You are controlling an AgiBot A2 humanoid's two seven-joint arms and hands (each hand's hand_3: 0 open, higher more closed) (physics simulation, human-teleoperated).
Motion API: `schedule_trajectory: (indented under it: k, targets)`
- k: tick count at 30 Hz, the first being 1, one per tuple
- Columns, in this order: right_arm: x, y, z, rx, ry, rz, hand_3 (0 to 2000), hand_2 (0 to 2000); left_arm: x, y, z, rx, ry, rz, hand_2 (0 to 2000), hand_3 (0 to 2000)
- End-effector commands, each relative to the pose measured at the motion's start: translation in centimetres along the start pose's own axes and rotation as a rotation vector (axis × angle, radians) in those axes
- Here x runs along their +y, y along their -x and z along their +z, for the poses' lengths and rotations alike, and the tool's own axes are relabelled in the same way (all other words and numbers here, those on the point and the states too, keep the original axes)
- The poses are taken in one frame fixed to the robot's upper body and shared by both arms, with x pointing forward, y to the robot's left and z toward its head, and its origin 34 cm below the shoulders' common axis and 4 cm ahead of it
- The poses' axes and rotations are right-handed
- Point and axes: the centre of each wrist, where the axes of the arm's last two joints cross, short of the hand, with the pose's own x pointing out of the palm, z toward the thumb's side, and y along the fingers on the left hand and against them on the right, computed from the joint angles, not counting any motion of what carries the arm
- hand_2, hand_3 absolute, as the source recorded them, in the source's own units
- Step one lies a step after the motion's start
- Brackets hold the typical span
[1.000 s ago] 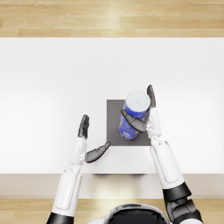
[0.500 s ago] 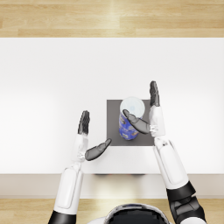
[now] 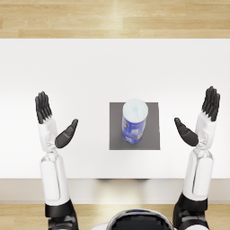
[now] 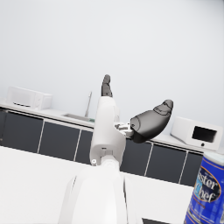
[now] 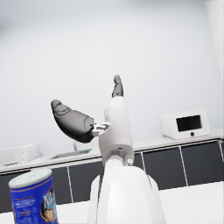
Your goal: Pick up the blue can on the left and place it in the middle, then pick up the blue can on the right and place it on top of the can in the middle
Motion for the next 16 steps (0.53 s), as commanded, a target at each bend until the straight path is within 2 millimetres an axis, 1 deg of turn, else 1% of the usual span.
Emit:
schedule_trajectory:
  k: [1,2,3,7,16]
  targets:
    - [0.84,1.99,-1.04,0.010,-0.044,-0.080,0,0,-0.16,2.46,0.27,0.012,-0.010,0.095,0,0]
    - [1.00,1.87,-1.50,0.008,-0.061,-0.074,0,0,-0.38,2.31,0.13,0.011,-0.004,0.091,0,0]
    - [0.73,1.27,-0.93,0.006,-0.037,-0.049,0,0,-0.29,1.52,-0.09,0.006,0.004,0.060,0,0]
    - [1.20,1.77,-1.61,0.008,-0.065,-0.069,0,0,-0.60,2.15,-0.21,0.008,0.010,0.086,0,0]
    - [1.36,1.94,-1.83,0.008,-0.074,-0.075,0,0,-0.70,2.35,-0.24,0.009,0.012,0.095,0,0]
